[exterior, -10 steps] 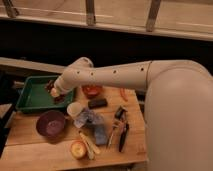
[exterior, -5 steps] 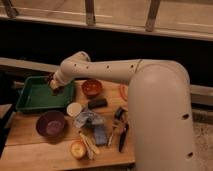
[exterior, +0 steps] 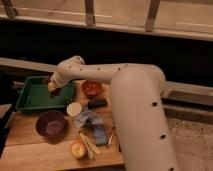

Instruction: Place grapes in tray

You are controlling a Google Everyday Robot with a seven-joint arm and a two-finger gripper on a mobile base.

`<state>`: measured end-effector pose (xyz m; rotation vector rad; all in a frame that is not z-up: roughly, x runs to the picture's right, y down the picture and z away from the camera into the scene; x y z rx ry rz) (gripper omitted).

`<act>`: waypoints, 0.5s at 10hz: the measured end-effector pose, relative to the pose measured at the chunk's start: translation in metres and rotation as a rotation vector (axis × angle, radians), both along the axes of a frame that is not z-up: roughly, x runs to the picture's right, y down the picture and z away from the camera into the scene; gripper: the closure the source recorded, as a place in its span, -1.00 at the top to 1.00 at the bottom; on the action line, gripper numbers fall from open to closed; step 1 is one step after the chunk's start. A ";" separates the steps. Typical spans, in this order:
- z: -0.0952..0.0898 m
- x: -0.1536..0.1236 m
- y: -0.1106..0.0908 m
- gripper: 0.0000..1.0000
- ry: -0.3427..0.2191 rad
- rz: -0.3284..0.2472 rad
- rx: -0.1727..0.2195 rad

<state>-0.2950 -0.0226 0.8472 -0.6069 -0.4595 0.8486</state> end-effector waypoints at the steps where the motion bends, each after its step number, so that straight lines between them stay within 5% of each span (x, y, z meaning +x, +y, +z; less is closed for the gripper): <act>1: 0.018 -0.012 0.004 -0.84 -0.015 -0.002 -0.022; 3: 0.029 -0.019 0.005 -0.61 -0.040 0.001 -0.028; 5: 0.029 -0.020 0.006 -0.61 -0.041 0.000 -0.029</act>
